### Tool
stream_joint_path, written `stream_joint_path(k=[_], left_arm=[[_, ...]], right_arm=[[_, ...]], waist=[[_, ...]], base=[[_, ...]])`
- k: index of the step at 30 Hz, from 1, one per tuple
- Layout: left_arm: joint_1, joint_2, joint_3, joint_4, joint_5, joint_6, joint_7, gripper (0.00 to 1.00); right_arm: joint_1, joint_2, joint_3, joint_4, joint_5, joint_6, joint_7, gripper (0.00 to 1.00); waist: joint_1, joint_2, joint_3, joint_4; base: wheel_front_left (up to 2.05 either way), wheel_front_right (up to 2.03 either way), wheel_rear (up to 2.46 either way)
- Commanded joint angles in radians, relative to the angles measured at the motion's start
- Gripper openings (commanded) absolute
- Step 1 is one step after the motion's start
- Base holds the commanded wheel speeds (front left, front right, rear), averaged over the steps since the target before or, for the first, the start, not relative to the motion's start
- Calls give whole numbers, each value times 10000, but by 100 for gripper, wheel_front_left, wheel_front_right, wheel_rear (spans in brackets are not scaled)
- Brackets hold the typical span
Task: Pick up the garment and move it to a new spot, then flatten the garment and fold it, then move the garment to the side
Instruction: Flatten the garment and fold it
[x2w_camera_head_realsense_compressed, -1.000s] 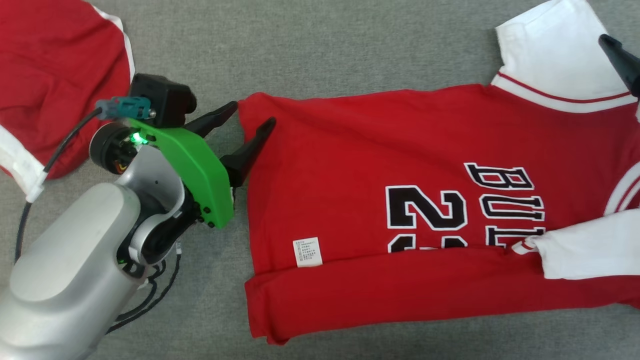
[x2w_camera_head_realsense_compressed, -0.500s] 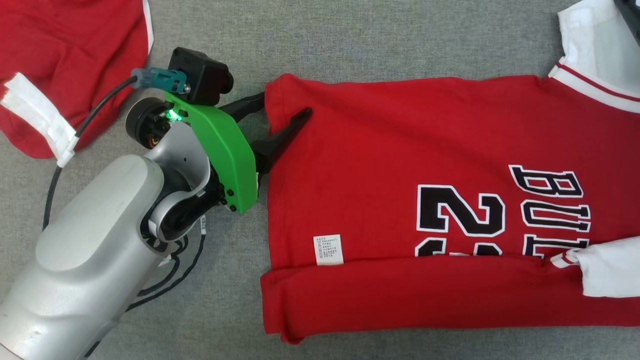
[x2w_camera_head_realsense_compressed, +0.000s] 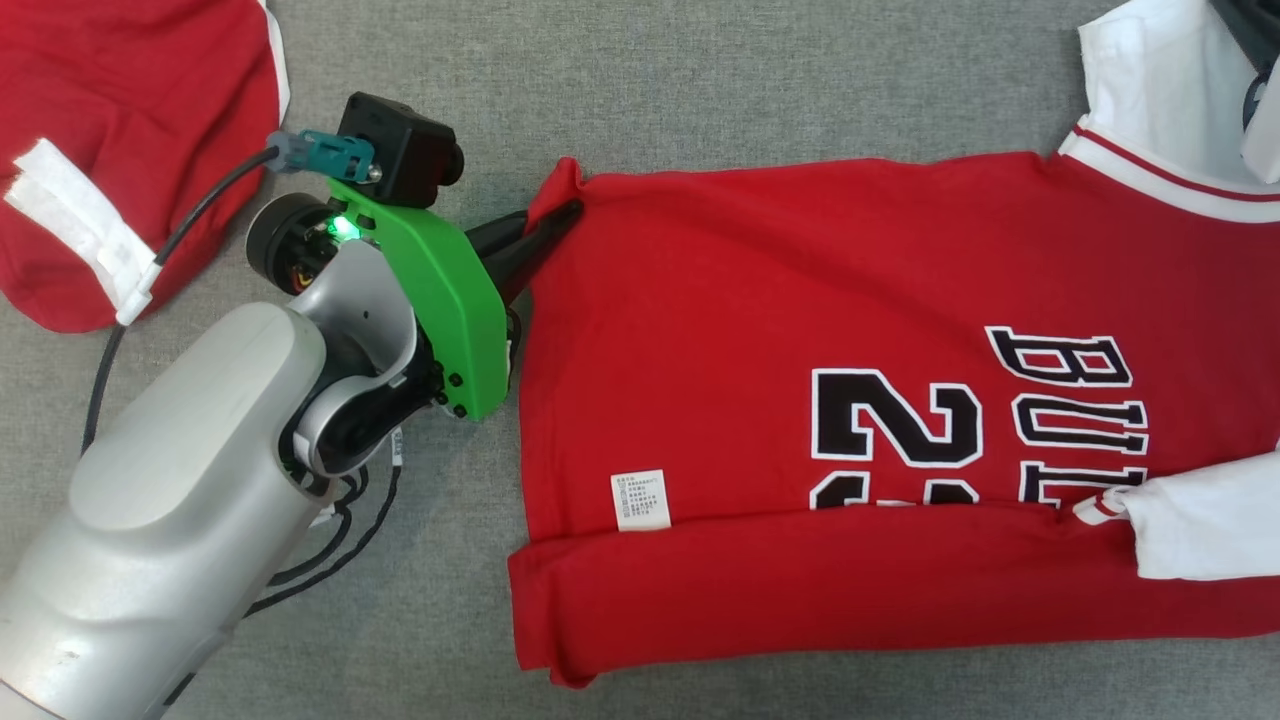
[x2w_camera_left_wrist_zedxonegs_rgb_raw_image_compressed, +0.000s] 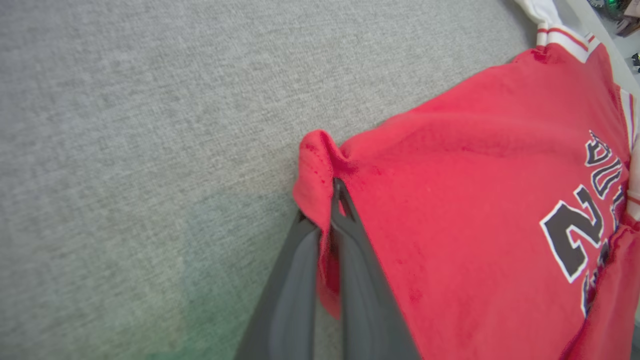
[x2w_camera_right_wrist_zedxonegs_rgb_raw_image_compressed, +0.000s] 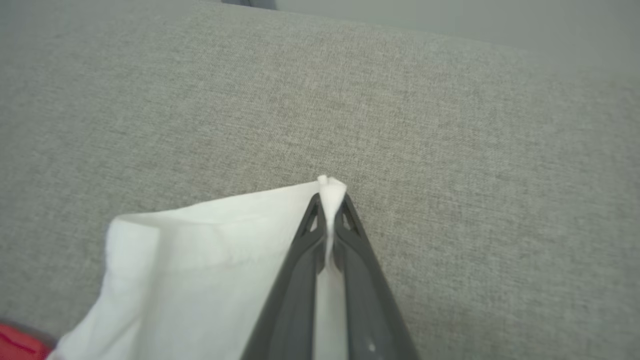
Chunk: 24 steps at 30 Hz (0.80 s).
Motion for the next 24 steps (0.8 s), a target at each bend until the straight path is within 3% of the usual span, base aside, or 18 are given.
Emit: stream_joint_path(k=[1,15,19,24], left_arm=[[46,150,45,3,-1,-40,-54,0],[936,421,202,-320,-202,108,-698,0],[1690,716,201,-648,-197,174,-1122,0],[3121,1288,240,-1566,-157,657,-1738,0]], right_arm=[[-50,-186,6,79,84,-6,-207,0],[864,-1065,62,-674,1340,-6,-1907,0],[2059,-1111,-11,-1357,1757,-6,-2686,0],[4052,-1080,-210,-2281,2054,-5,-3453,0]], waist=[[-1,0,-187,-57],[-1,0,-1481,-595],[-1,0,-2082,-882],[-1,0,-2765,-1404]], base=[[0,0,0],[0,0,0],[0,0,0],[0,0,0]])
